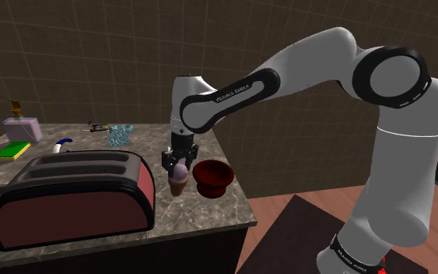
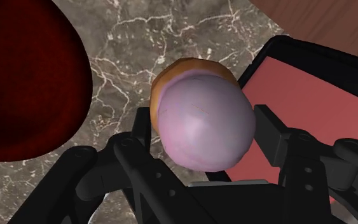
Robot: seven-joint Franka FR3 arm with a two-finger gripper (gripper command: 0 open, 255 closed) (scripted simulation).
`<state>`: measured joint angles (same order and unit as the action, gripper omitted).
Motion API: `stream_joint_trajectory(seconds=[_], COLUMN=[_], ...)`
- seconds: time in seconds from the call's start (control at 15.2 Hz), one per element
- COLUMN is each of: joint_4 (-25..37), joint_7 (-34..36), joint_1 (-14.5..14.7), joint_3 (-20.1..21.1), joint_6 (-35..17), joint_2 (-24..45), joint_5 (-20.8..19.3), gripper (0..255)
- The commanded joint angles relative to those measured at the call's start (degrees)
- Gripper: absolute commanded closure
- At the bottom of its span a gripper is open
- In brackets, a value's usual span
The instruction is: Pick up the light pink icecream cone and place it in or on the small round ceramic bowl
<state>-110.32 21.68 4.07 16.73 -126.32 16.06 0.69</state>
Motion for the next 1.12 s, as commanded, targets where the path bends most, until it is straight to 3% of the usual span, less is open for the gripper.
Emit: stream_joint_trajectory(seconds=[0.0,1.06], joint_4=[0.36,7.20], joint_7=[-0.13,-0.24], joint_1=[-0.14,-0.54], joint_3=[0.09,0.43], joint_6=[1.31,12.48], joint_2=[-0.99,-5.48], joint_5=[0.30,1.51], gripper=[255,255])
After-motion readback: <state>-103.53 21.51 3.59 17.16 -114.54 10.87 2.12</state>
